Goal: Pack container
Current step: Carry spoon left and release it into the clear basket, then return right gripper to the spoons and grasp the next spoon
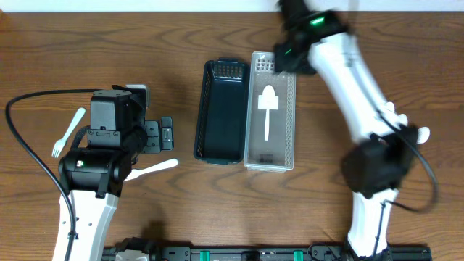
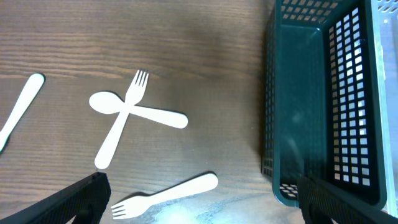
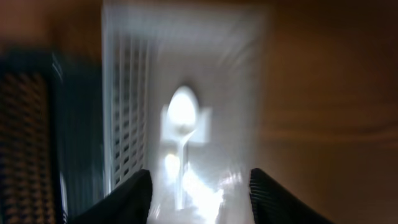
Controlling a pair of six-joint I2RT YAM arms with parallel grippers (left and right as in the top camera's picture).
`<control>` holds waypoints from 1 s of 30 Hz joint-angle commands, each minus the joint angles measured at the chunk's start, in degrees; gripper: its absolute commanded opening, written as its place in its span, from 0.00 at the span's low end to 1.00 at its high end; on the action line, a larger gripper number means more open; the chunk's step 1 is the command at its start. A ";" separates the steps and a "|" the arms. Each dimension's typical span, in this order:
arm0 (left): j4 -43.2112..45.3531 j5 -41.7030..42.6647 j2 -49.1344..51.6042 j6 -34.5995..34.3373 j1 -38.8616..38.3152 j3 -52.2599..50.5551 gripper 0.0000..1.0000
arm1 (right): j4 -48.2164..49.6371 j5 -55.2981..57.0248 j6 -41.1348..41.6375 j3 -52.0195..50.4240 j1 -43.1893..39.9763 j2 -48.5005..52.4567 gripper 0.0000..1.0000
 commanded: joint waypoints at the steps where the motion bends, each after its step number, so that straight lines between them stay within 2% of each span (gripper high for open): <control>1: 0.00 0.13 -0.31 0.83 0.26 1.05 0.98 | -2.86 5.86 -2.03 5.33 -8.63 -9.01 0.60; 6: 0.00 0.15 -0.31 0.83 0.26 1.05 0.98 | -10.32 7.72 -4.13 5.16 -21.97 -10.91 0.77; 12: 0.02 0.15 -0.31 0.83 0.26 1.05 0.98 | -11.08 5.18 -4.15 -2.97 -33.29 -7.69 0.80; 23: -0.02 0.15 -0.31 0.81 0.26 1.05 0.98 | 7.76 2.32 -6.21 -29.59 -35.41 -3.87 0.80; 30: -0.13 0.15 -0.31 0.83 0.26 1.05 0.98 | 16.57 1.01 -7.56 -38.49 -35.43 -3.87 0.79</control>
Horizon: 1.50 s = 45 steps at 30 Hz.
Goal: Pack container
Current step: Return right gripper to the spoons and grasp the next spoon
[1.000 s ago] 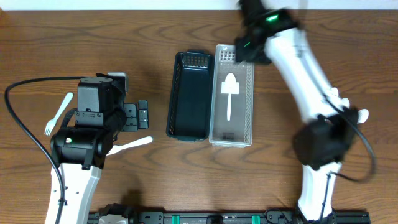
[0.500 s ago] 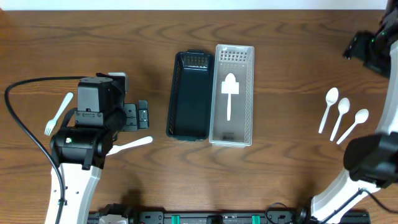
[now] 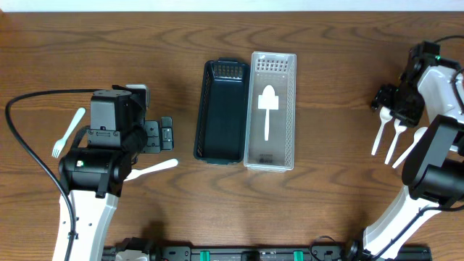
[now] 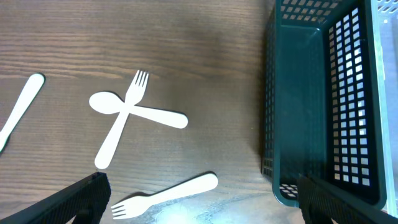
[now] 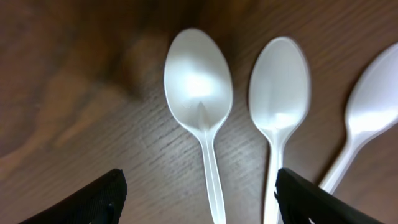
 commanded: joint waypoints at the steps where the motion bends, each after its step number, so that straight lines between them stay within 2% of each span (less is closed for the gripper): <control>1: -0.20 0.17 -0.31 0.81 0.26 1.07 0.98 | 2.29 -1.03 -1.33 -3.23 0.15 -0.55 0.80; 12: -0.22 0.17 -0.31 0.83 0.26 1.05 0.98 | 9.64 -5.25 -2.80 -8.74 0.15 -0.55 0.80; 20: -0.22 0.15 -0.31 0.83 0.26 1.07 0.98 | 10.23 -5.11 -2.80 -9.64 0.13 -0.55 0.80; 22: -0.22 0.15 -0.31 0.83 0.26 1.05 0.98 | 10.14 -5.11 -2.80 -9.64 0.13 -0.55 0.77; 27: -0.68 0.15 -0.31 0.83 0.26 1.05 0.98 | 9.97 -5.11 -2.75 -9.64 0.15 -0.55 0.45; 31: -1.05 0.15 -0.31 0.83 0.26 1.05 0.98 | 9.99 -5.11 -2.60 -9.64 0.15 -0.55 0.26; 36: -1.05 0.15 -0.31 0.83 0.26 1.05 0.98 | 10.03 -5.09 -2.60 -9.64 0.15 -0.55 0.18; 42: -1.05 0.15 -0.31 0.83 0.26 1.05 0.98 | 10.10 -5.11 -2.60 -9.64 0.15 -0.55 0.02; 45: -1.03 0.15 -0.31 0.83 0.26 1.05 0.98 | 10.19 -5.18 -2.60 -9.44 0.22 -0.68 0.01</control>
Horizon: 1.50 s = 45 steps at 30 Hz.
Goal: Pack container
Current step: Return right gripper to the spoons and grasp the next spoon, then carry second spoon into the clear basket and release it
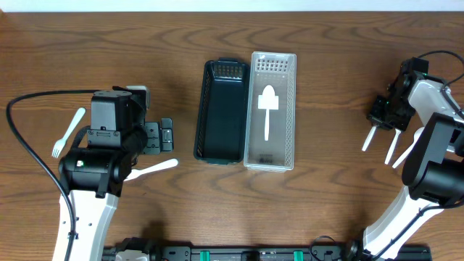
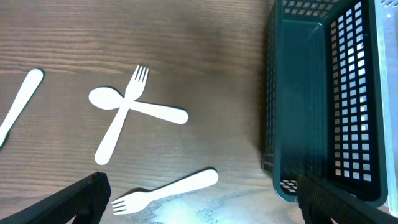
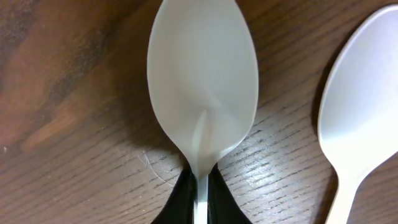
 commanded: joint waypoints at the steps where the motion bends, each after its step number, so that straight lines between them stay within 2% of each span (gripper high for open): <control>1: -0.17 0.13 -0.31 0.83 0.26 1.05 0.98 | -0.15 -0.79 0.09 -0.02 0.35 -0.94 0.01; 5: -0.17 0.13 -0.31 0.83 0.26 1.05 0.98 | -2.91 -2.51 0.07 2.80 1.90 -4.42 0.01; 10: -0.17 0.15 -0.31 0.83 0.26 1.05 0.98 | -8.74 -2.71 0.04 11.15 7.48 -12.59 0.01; 14: -0.17 0.15 -0.31 0.83 0.26 1.05 0.98 | -12.09 -2.82 1.46 18.05 15.17 -18.34 0.01; 19: -0.17 0.13 -0.31 0.83 0.26 1.05 0.98 | -10.62 -2.84 8.41 19.80 26.29 -20.35 0.01; 23: -0.20 0.13 -0.31 0.83 0.26 1.05 0.98 | -8.66 -1.64 13.05 18.73 33.68 -17.20 0.02; 27: -0.20 0.15 -0.31 0.81 0.26 1.05 0.98 | -7.56 -1.16 13.22 18.56 38.21 -11.19 0.02; 38: -0.22 0.15 -0.31 0.83 0.26 1.05 0.98 | -7.80 -1.20 14.05 18.56 42.34 3.98 0.02; 39: -0.22 0.15 -0.31 0.83 0.26 1.05 0.98 | -7.96 -1.16 13.92 18.56 42.32 4.22 0.04; 40: -0.22 0.15 -0.31 0.81 0.26 1.05 0.98 | -7.93 -1.18 13.35 18.56 42.32 4.28 0.13; 41: -0.22 0.15 -0.31 0.83 0.26 1.05 0.98 | -7.80 -1.18 13.11 18.56 42.32 4.28 0.28; 42: -0.22 0.15 -0.31 0.83 0.26 1.05 0.98 | -7.45 -1.20 12.41 18.58 42.32 4.26 0.38; 45: -0.20 0.13 -0.31 0.83 0.26 1.05 0.98 | -7.34 -1.18 11.37 19.04 42.32 4.24 0.43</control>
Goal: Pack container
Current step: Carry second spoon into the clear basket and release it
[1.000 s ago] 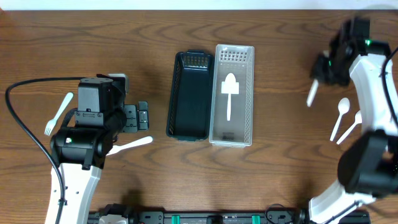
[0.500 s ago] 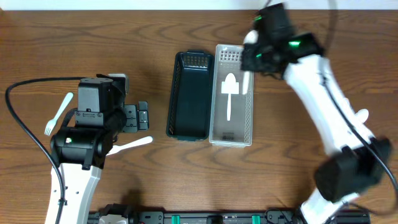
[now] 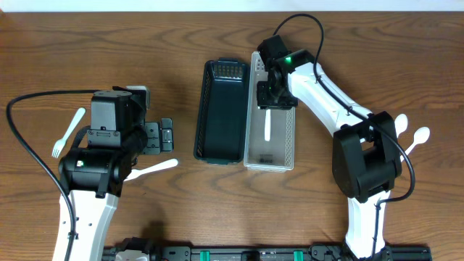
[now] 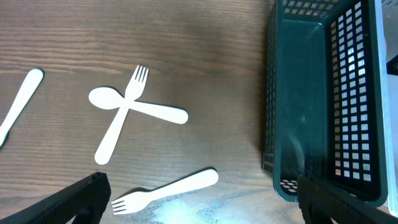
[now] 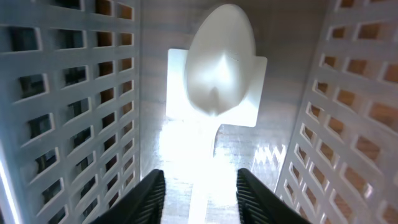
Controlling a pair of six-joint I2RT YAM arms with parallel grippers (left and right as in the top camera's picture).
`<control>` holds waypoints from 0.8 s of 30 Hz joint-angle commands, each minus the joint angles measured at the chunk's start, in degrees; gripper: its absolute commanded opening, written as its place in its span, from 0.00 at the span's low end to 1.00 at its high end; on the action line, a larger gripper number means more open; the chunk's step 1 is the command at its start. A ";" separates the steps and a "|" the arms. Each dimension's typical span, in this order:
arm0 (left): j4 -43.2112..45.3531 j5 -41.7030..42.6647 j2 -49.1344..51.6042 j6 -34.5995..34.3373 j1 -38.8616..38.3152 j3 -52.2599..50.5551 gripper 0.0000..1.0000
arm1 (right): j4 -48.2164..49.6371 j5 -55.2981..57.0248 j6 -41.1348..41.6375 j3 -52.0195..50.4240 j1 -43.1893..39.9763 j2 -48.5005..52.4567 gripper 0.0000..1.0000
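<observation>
The white slotted basket (image 3: pixel 289 123) stands mid-table with a white spoon (image 5: pixel 221 59) lying in it, bowl toward the far end. My right gripper (image 5: pixel 202 186) hovers open just above that spoon, low between the basket walls (image 3: pixel 274 93). Whether a second spoon lies on the first I cannot tell. The dark green basket (image 4: pixel 317 99) beside it holds nothing. My left gripper (image 4: pixel 199 208) is open over the wood, a white fork (image 4: pixel 165 190) between its fingers (image 4: pixel 84 199).
Two white spoons (image 3: pixel 409 130) lie at the far right of the table. On the left are a crossed fork and spoon (image 4: pixel 137 112), another utensil handle (image 4: pixel 18 102) and a fork (image 3: pixel 69 133) beside the left arm.
My right gripper was shut on a spoon's handle at the table's far right; now it is open over the white basket. One spoon fewer lies at the right. The left arm has not moved.
My right gripper was open over the white basket with one spoon in it. Then it stood open above three spoons at the far right, then shut on the leftmost one. Now it is back in the basket, open, with two spoons at the right.
</observation>
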 commanded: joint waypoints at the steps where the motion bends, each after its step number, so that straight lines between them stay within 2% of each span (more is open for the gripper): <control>1: -0.17 0.15 -0.31 0.83 0.26 1.05 0.98 | 0.00 0.50 -1.75 0.94 0.09 -0.48 0.44; 7: -0.20 0.15 -0.31 0.83 0.26 1.05 0.98 | -6.10 1.57 -5.75 10.99 -2.29 -3.45 0.45; 13: -0.20 0.15 -0.31 0.83 0.26 1.05 0.98 | -15.72 8.72 -5.73 25.83 -12.70 -10.78 0.47; 18: -0.20 0.17 -0.31 0.81 0.26 1.05 0.98 | -22.36 9.18 -5.75 26.93 -26.95 -15.63 0.50; 21: -0.20 0.17 -0.28 0.81 0.26 1.05 0.98 | -27.67 9.14 -6.60 26.38 -35.47 -15.47 0.50; 24: -0.20 0.17 -0.28 0.83 0.26 1.05 0.98 | -28.59 9.01 -7.89 22.95 -42.60 -15.10 0.50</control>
